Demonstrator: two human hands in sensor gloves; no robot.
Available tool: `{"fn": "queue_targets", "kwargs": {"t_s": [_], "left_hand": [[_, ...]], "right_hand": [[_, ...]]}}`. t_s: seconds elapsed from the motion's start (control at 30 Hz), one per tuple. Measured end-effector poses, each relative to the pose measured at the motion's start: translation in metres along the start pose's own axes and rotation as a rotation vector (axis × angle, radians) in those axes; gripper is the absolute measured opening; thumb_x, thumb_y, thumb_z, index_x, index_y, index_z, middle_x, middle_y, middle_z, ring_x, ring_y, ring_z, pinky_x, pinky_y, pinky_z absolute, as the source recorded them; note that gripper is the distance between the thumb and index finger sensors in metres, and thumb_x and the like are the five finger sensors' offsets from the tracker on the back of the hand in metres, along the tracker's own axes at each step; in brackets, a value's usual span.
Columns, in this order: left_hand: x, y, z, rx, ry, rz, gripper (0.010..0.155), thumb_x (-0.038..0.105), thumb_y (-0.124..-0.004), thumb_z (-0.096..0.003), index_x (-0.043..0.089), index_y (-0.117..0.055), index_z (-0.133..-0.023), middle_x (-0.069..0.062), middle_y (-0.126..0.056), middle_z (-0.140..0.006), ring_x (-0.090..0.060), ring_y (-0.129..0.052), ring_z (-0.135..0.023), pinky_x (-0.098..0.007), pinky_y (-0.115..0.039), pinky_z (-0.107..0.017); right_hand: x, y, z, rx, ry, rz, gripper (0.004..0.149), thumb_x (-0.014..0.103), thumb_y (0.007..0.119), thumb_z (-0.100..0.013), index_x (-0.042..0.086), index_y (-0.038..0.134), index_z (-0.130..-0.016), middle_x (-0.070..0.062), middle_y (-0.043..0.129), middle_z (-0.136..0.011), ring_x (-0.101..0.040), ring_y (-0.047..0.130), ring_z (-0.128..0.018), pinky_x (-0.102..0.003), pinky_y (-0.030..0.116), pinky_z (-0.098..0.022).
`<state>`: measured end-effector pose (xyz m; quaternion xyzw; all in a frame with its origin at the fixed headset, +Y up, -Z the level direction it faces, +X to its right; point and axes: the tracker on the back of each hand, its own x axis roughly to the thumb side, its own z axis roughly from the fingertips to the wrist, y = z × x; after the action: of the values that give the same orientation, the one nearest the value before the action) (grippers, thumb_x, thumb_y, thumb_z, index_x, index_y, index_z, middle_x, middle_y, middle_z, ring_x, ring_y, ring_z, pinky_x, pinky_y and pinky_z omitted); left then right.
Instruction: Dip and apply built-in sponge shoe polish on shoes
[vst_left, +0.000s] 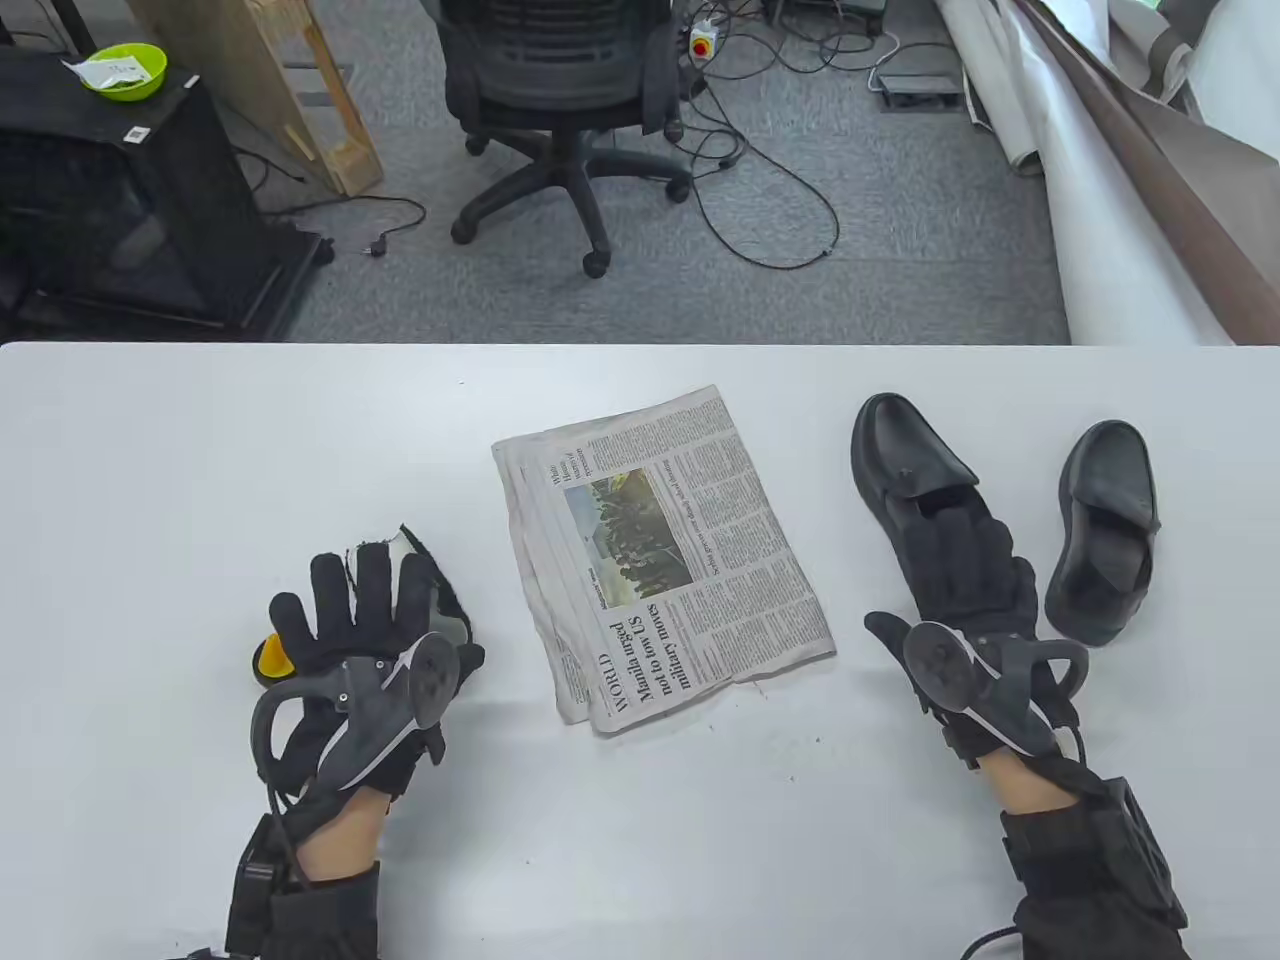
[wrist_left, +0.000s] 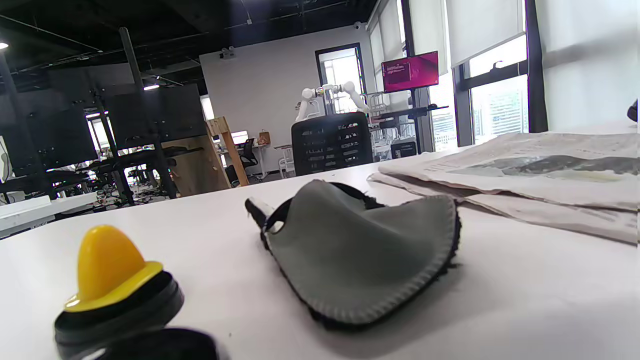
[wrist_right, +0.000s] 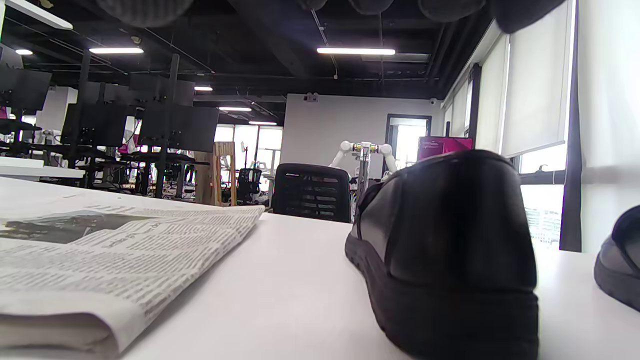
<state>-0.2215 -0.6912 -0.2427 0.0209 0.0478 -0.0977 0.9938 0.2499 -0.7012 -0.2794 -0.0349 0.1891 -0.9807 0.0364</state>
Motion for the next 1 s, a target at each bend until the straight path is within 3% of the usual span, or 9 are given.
{"fn": "queue_targets", "kwargs": {"t_s": [0.23,0.6,0.87,1.0], "left_hand": [[0.002,-0.002,0.000,-0.046,-0.025,0.011,0.090,0.076,-0.046,-0.0388,0.035,-0.012,-0.111,-0.003,-0.006,-0.124,-0.045,-0.011,-0.115,-0.075,-0.013,-0.073],[0.003,-0.001,0.000,-0.009,-0.031,0.023,0.089,0.076,-0.048,-0.0393,0.034,-0.015,-0.111,-0.003,-0.010,-0.125,-0.045,-0.016,-0.115,-0.074,-0.014,-0.074],[-0.002,-0.003,-0.001,-0.013,-0.008,0.038,0.088,0.075,-0.048,-0.0398,0.034,-0.017,-0.111,-0.005,-0.012,-0.125,-0.045,-0.018,-0.115,-0.074,-0.015,-0.075],[-0.003,-0.003,-0.001,-0.015,-0.008,0.050,0.088,0.075,-0.049,-0.0400,0.034,-0.017,-0.112,-0.005,-0.013,-0.125,-0.045,-0.018,-0.115,-0.074,-0.016,-0.075]], "right_hand": [[0.004,0.000,0.002,0.006,-0.018,0.015,0.088,0.068,0.053,-0.035,0.031,0.026,-0.110,-0.003,0.026,-0.116,-0.048,0.038,-0.107,-0.065,0.048,-0.075],[0.013,0.003,0.001,0.032,-0.043,-0.001,0.086,0.067,0.058,-0.036,0.031,0.030,-0.110,-0.003,0.034,-0.115,-0.047,0.046,-0.106,-0.064,0.053,-0.074],[0.038,0.014,-0.004,0.126,-0.086,-0.034,0.086,0.065,0.063,-0.037,0.029,0.034,-0.110,-0.004,0.043,-0.113,-0.045,0.056,-0.103,-0.061,0.059,-0.072],[0.063,0.025,-0.008,0.287,-0.207,-0.044,0.087,0.065,0.068,-0.035,0.030,0.038,-0.109,-0.003,0.048,-0.112,-0.042,0.062,-0.101,-0.061,0.061,-0.071]]}}
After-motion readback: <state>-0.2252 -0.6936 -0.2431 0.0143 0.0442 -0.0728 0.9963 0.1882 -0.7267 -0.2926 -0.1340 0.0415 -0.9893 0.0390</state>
